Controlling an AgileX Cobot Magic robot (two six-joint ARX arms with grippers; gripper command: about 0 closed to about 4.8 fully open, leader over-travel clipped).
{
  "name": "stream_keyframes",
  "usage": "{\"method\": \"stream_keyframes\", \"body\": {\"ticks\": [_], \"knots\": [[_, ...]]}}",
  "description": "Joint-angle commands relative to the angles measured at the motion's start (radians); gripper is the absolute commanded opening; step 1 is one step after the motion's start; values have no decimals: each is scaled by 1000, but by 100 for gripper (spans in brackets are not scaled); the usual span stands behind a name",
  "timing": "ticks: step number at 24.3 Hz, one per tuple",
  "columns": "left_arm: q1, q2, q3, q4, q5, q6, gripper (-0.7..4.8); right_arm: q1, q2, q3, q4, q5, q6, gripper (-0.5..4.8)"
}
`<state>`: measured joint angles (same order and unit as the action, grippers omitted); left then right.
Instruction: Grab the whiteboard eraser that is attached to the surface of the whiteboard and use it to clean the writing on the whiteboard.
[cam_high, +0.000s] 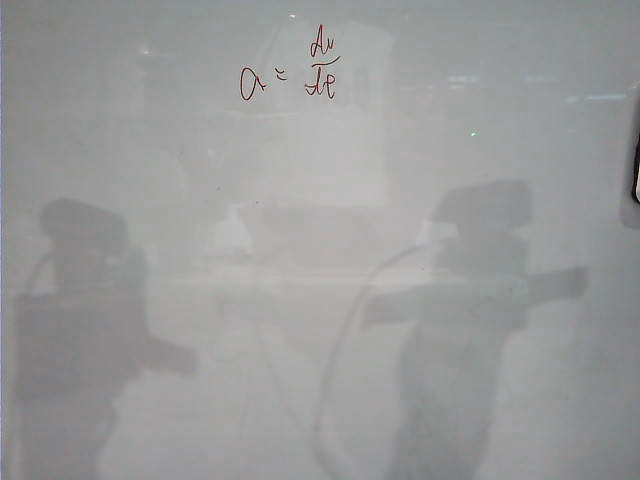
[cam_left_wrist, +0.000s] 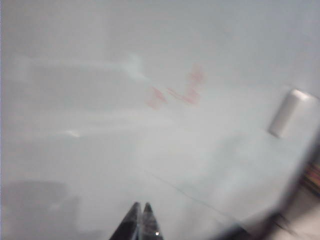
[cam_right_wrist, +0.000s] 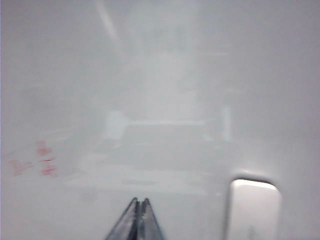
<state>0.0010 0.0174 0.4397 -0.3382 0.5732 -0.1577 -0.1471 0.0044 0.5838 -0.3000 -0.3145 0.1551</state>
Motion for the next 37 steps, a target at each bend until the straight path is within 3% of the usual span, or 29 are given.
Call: {"method": "stream_keyframes", "body": {"ticks": [1,3,5,11,14,18,22,28,37], "knots": [[-2,7,7,-29,142,8,-5,1,41,40,-59,-21,9,115],[-2,7,7,-43,172,14,-5,-7,125,34,-121,106,-119,141],[-2,7,7,-42,171,16,-5,-6,188,14,-112,164,-178,195],[-2,7,9,-43,174,15,-5,-6,329,-111,144,212,-147,289],[-2,7,10,-43,176,15,-5,-6,374,-177,285,272,-106,376],[-2,7,10,-46,184,15,-5,-1,488,-245,498,268,-99,378],[-2,7,10,-47,184,15,-5,-2,613,-248,585,275,-49,378],[-2,7,8,-49,183,16,-5,-1,842,-248,847,275,-42,379],[-1,7,8,-49,179,20,-5,8,1006,-242,977,330,-43,378]]}}
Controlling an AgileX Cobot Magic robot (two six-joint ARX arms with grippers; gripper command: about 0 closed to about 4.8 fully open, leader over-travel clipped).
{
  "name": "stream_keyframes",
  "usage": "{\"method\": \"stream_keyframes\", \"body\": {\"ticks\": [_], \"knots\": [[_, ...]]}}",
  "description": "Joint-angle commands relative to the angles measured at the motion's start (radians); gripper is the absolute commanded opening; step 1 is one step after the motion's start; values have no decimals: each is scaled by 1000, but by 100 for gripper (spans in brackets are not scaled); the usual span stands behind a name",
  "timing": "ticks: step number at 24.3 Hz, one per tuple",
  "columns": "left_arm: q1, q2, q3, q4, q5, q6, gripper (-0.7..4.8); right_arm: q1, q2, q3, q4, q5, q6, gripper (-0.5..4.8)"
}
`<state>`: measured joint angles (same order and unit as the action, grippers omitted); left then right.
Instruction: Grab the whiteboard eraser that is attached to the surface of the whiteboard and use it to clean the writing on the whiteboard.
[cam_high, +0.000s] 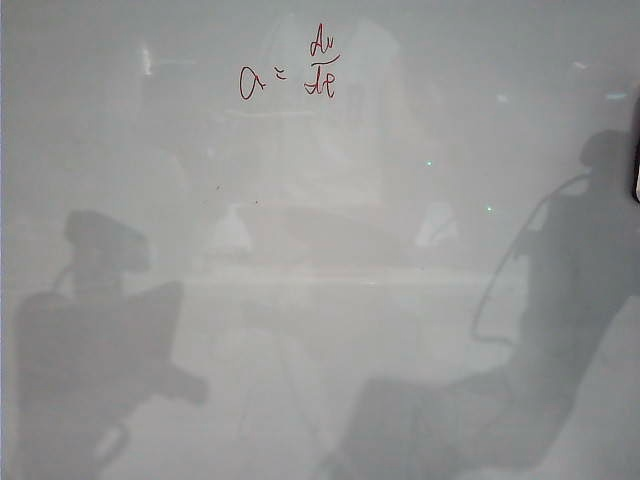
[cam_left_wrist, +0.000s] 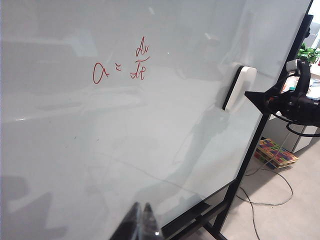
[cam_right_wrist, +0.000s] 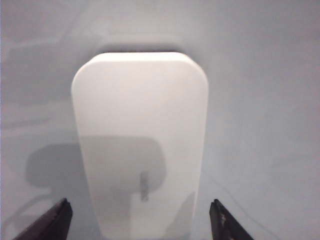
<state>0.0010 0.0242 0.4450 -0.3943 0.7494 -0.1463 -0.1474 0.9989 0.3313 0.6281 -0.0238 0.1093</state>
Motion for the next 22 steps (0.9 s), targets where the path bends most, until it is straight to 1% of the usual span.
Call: {"method": "stream_keyframes", "body": {"ticks": [1,7,13,16,19,22], "knots": [[-1,0,3,7,3,8,-5,12,18,10,63,56,3,378],[-1,0,3,7,3,8,-5,26,90,25,109,48,3,378],[-1,0,2,6,3,16,-5,55,174,92,117,51,3,377],[-1,0,2,6,3,16,-5,84,176,97,117,82,3,357],[-1,0,2,6,3,16,-5,94,176,97,116,85,3,305],[-1,0,2,6,3,17,-5,101,175,97,105,85,3,304]]}}
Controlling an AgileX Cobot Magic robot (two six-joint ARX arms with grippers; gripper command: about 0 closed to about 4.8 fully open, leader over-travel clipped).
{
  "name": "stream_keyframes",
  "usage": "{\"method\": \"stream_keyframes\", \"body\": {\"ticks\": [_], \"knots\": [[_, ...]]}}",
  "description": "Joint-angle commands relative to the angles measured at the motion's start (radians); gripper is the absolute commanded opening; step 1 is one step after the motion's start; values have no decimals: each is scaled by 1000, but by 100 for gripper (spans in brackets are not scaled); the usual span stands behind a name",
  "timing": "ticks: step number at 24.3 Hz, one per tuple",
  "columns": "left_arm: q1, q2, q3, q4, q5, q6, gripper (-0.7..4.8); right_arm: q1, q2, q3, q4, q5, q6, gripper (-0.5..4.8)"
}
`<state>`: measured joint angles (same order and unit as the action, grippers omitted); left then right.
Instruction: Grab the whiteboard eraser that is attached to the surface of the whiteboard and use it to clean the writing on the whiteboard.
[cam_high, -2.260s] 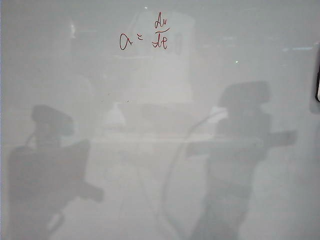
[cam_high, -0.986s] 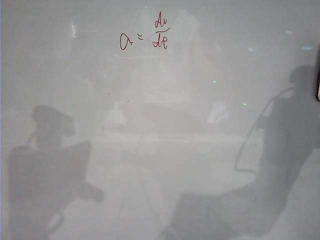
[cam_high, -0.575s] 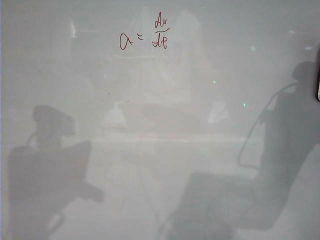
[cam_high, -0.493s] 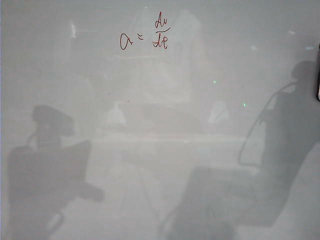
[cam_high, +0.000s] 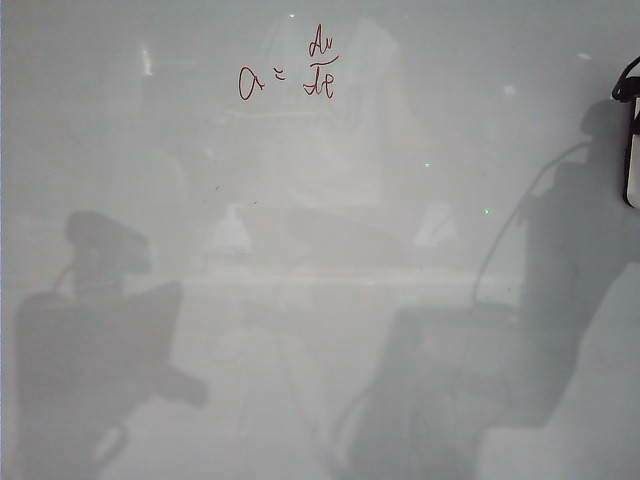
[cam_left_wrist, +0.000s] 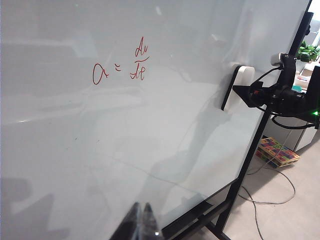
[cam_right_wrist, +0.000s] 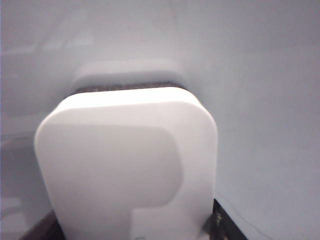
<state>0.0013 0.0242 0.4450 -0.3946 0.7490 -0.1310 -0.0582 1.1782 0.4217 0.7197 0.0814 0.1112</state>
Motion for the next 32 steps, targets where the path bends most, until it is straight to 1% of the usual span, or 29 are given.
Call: {"method": "stream_keyframes", "body": {"ticks": [1,2,4,10,11,12,14,15,17,20,22,24,26,27,28,30,32], "knots": [[-1,0,2,7,3,2,-5,18,-6,6,10,-18,1,304],[-1,0,2,7,3,2,-5,21,-8,6,10,-11,0,302],[-2,0,2,7,3,3,-5,25,-22,6,-6,-8,0,271],[-1,0,2,8,3,3,-5,30,-113,5,-149,-10,1,263],[-1,0,2,7,3,3,-5,30,-144,5,-164,-21,1,261],[-1,0,2,7,3,3,-5,31,-183,5,-185,-53,1,260],[-1,0,2,7,3,4,-5,70,-290,5,-228,-126,2,259],[-1,0,2,7,3,4,-5,87,-322,5,-237,-143,1,259],[-1,0,2,7,3,4,-5,142,-400,6,-259,-151,1,259],[-1,0,2,7,3,4,-5,228,-469,6,-286,-124,1,259],[-1,0,2,7,2,4,-5,296,-478,10,-299,-78,-22,251],[-1,0,2,7,-12,4,-5,396,-456,56,-371,29,-122,251],[-1,0,2,7,-12,3,-5,472,-424,108,-420,103,-216,252],[-1,0,2,7,-12,3,-5,531,-384,157,-441,175,-275,252],[-1,0,2,7,-12,3,-5,566,-356,190,-452,219,-308,252],[-1,0,2,7,-12,3,-5,683,-244,309,-500,369,-400,251],[-1,0,2,7,-12,3,-5,759,-173,383,-526,457,-459,251]]}}
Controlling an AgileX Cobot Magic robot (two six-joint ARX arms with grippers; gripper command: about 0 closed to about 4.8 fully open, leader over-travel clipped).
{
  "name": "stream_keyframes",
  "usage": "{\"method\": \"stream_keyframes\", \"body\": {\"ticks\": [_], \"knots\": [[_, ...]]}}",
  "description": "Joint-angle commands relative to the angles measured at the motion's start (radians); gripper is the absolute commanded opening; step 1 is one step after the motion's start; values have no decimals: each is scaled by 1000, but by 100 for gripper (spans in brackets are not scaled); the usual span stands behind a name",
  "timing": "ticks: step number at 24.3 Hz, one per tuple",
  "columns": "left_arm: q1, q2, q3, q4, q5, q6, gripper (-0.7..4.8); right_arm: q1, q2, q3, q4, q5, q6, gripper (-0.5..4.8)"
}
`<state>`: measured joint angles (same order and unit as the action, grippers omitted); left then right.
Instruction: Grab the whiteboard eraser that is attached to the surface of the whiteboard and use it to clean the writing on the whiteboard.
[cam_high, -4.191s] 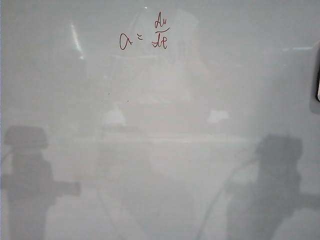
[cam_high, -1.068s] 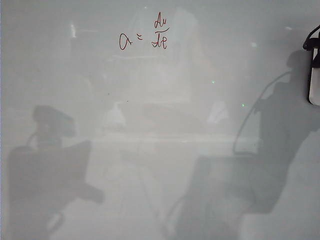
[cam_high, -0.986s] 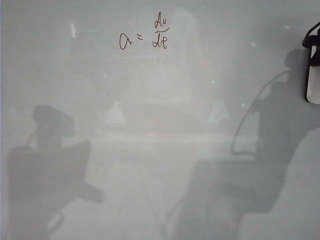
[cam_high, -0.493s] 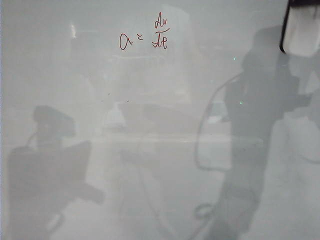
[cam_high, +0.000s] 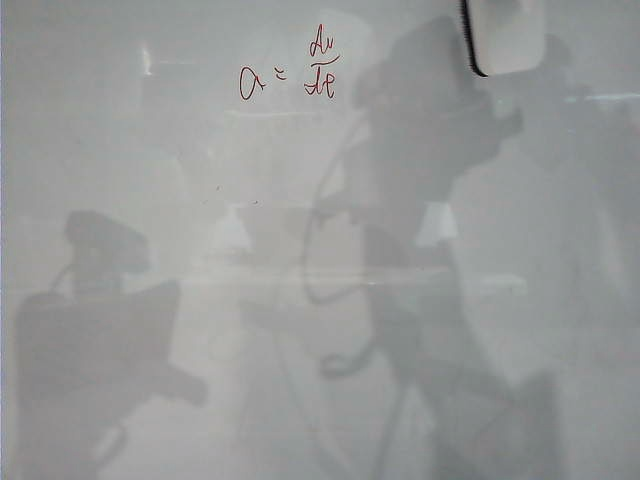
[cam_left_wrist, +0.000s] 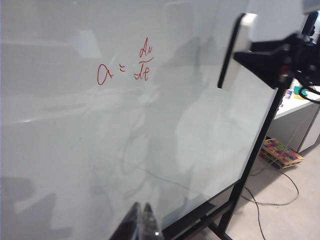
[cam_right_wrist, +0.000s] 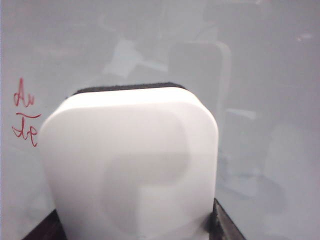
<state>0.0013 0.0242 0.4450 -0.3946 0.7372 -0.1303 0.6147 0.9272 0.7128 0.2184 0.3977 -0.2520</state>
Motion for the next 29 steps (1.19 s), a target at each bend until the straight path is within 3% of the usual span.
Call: {"method": "stream_keyframes", "body": {"ticks": [1,5,9,13,17,29], "knots": [[-1,0,2,6,0,3,-5,172,149,163,-40,236,-158,252],[-1,0,2,1,-20,3,-5,347,372,343,-32,400,-334,252],[-1,0,2,-9,-47,3,-5,357,531,451,-35,506,-393,252],[-1,-1,2,-39,-91,3,-5,346,560,466,-21,506,-565,252],[-1,-1,2,-59,-89,3,-5,299,560,466,11,492,-598,252],[-1,-1,2,-61,-116,26,-5,241,731,478,101,276,-624,252]]}}
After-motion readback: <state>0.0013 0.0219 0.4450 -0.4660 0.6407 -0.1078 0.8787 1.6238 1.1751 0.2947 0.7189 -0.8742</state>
